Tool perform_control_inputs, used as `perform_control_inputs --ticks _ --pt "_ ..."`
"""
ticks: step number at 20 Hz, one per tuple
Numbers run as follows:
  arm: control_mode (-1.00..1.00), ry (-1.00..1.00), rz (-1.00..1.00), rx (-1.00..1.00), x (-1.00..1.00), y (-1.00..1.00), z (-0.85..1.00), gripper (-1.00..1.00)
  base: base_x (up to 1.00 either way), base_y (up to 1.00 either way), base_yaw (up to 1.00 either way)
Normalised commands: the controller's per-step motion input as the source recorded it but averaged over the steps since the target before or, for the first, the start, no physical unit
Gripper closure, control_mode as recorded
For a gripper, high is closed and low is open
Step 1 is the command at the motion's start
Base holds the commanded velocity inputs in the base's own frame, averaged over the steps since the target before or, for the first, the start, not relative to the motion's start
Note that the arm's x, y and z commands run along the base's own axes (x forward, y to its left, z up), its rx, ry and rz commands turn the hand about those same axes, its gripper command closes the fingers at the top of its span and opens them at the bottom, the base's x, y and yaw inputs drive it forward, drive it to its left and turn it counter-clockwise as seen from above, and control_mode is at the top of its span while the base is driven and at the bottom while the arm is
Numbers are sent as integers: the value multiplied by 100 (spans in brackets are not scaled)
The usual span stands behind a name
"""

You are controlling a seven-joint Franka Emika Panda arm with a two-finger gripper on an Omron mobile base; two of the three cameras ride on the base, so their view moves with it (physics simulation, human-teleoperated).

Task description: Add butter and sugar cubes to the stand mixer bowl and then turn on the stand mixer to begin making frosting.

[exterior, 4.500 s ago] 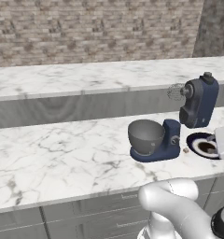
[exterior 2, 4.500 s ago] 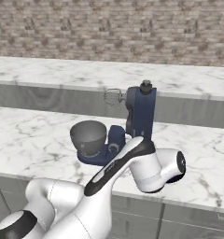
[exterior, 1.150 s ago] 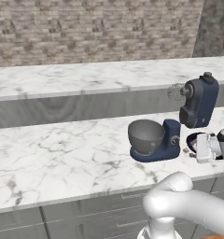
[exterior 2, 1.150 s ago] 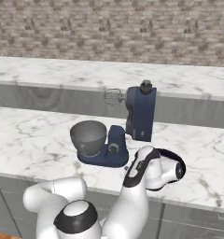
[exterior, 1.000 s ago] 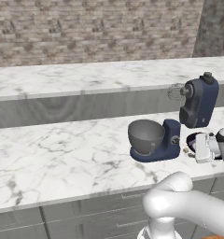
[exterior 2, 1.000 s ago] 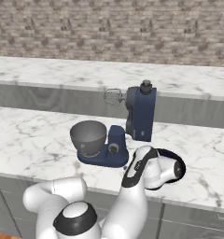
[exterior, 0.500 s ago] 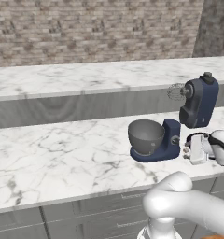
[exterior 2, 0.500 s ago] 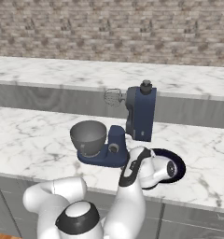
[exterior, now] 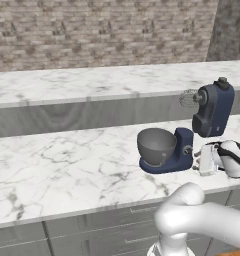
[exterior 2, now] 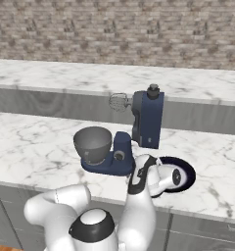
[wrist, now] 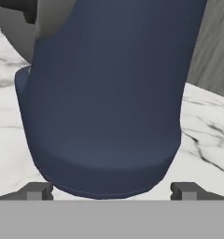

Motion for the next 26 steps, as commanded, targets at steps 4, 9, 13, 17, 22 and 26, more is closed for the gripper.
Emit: perform_control_inputs --ticks 4,9,13,17,22,26 --pt "-100 0 0 0 19 -15 -9 -100 0 0 0" --pt "-100 0 0 0 9 -26 -15 -100 0 0 0" --pt "-100 5 0 0 4 -29 -24 -100 0 0 0" --pt "-100 6 0 0 6 -31 -24 -100 0 0 0" --pt "-100 3 0 0 3 -36 -14 -100 0 0 0" --pt "-100 0 0 0 0 -46 -6 -100 0 0 0"
